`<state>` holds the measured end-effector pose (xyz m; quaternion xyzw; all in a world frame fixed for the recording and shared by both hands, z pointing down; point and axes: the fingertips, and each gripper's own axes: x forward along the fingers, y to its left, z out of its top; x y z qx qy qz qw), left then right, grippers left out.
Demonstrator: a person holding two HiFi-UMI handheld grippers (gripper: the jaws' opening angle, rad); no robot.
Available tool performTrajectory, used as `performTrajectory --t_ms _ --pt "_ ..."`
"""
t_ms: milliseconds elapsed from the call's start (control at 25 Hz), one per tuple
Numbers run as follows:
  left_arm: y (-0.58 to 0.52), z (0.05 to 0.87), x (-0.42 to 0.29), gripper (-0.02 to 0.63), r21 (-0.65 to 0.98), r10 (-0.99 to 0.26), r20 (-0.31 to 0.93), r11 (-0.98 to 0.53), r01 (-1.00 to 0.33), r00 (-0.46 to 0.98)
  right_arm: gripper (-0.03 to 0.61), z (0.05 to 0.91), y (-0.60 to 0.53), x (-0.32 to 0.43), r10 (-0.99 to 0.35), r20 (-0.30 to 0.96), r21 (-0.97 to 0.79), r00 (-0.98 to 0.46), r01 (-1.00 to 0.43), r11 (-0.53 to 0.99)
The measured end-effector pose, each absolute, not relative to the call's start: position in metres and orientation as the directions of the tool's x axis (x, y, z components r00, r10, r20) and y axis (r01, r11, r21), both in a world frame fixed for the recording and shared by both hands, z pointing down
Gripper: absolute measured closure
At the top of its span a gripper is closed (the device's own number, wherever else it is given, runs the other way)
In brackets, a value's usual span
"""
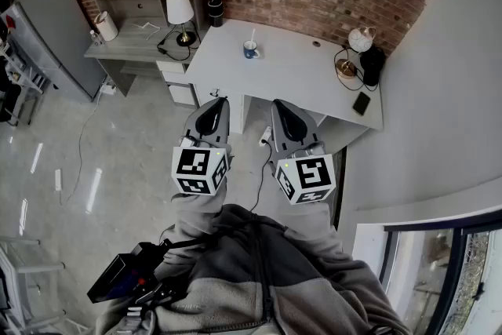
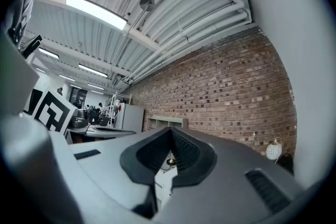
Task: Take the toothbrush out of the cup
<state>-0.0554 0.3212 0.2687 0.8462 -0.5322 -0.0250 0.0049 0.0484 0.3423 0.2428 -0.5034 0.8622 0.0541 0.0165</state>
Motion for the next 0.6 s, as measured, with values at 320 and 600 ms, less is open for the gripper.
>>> performTrajectory --t_ms 320,600 --pt "0.325 0.273 -0.06 0.609 0.027 -0.881 -0.035 -0.473 -0.881 0.472 0.577 0.249 0.345 0.038 -0.873 -0.082 0.066 -0.481 -0.877 0.477" --pt "0.329 0.285 -0.063 0.609 0.046 -0.856 -0.009 -0.517 -0.855 0.518 0.577 0.262 0.349 0.031 -0.885 -0.047 0.06 -0.463 -0.886 0.46"
